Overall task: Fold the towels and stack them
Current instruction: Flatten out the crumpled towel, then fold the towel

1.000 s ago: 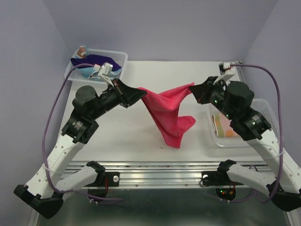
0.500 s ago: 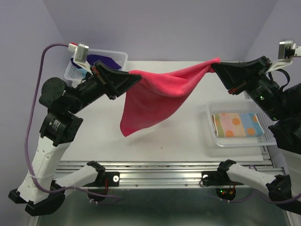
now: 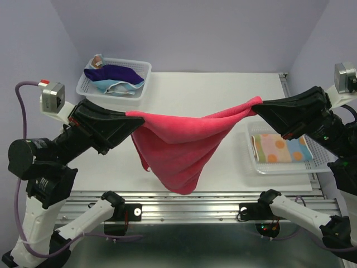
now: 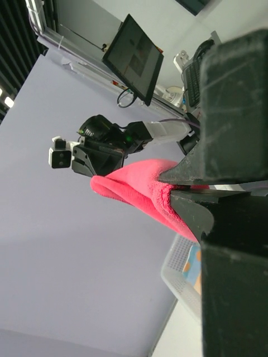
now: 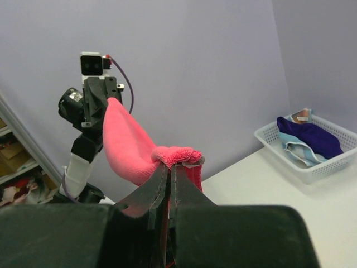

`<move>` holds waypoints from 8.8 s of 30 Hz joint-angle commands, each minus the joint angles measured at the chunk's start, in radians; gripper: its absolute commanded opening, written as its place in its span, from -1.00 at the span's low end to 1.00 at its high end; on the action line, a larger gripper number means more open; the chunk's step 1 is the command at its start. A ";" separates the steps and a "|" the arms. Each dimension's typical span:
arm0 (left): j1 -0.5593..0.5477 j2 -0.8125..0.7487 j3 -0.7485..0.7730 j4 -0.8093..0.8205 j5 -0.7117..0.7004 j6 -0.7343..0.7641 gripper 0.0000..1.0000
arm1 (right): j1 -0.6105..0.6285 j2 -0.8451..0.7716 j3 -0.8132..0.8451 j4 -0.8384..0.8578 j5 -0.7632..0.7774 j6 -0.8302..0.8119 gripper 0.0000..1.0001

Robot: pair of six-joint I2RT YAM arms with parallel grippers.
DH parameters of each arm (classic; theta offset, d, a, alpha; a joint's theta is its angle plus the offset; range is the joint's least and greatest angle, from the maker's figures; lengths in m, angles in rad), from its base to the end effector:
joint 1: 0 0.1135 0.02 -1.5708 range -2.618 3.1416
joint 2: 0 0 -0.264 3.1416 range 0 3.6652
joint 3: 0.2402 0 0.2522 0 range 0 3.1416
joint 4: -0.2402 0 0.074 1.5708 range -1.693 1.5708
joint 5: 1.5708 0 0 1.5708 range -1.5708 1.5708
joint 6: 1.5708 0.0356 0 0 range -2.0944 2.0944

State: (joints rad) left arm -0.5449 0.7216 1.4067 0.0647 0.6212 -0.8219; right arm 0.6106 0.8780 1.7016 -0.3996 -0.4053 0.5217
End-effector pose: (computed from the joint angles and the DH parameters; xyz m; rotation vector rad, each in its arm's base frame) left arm 0.0310 -0.0430 0.5595 0.5218 0.9621 -1.4972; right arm 0.0502 0.0523 0.5810 -0.4398 1.1957 1.2189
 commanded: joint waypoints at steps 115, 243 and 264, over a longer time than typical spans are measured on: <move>0.411 1.391 0.345 0.061 0.109 0.221 -1.00 | -0.399 1.003 -0.198 0.455 0.264 -0.051 -0.99; 0.102 0.946 -0.410 -0.089 -0.494 0.273 -0.36 | -0.264 0.668 -0.881 0.407 0.411 0.100 -0.99; 0.097 0.833 -0.451 -0.207 -0.397 0.241 -1.00 | -0.262 0.609 -0.911 0.374 0.318 0.101 -0.99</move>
State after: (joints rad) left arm -0.4423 1.6558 0.9802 -0.0757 0.2138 -0.5671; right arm 0.3420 1.5532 0.8234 -0.0288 -0.0422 0.6247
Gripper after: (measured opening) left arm 0.095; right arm 0.034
